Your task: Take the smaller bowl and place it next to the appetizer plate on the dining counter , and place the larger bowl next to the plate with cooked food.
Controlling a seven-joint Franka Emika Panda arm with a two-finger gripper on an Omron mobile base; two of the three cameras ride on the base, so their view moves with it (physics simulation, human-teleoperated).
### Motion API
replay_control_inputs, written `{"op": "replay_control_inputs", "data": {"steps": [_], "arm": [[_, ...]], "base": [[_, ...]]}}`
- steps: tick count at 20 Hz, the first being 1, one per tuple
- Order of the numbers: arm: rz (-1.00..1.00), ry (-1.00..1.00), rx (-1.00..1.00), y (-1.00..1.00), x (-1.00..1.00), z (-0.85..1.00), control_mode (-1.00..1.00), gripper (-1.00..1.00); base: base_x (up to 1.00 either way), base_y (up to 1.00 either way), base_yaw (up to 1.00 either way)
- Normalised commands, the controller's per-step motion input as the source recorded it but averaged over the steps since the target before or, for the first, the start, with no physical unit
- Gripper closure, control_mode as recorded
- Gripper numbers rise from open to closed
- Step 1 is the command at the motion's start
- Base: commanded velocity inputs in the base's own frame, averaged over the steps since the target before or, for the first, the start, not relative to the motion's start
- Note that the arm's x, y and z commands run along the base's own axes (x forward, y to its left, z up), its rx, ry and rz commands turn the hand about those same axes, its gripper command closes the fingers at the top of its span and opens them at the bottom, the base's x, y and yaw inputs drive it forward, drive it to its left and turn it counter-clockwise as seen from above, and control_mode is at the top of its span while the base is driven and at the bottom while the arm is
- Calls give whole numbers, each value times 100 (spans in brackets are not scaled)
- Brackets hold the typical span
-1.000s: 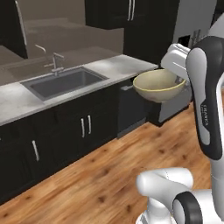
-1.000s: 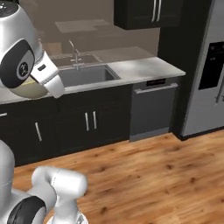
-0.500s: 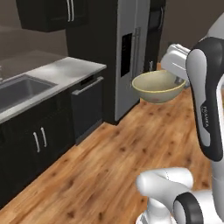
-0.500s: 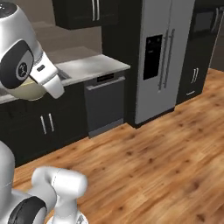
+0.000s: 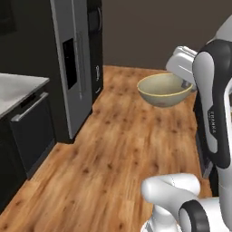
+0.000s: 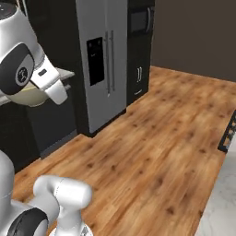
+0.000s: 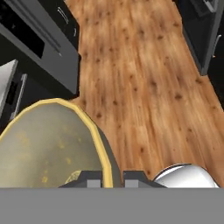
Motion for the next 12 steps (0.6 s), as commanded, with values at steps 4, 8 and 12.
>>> {"op": "replay_control_inputs", "data": {"steps": [4, 8, 12], "arm": [[0, 0, 0, 0, 0, 0, 100, 100], [0, 0, 0, 0, 0, 0, 100, 100], [0, 0, 0, 0, 0, 0, 100, 100]], "base": [[100, 10, -49], [100, 28, -47], [100, 58, -45]]}}
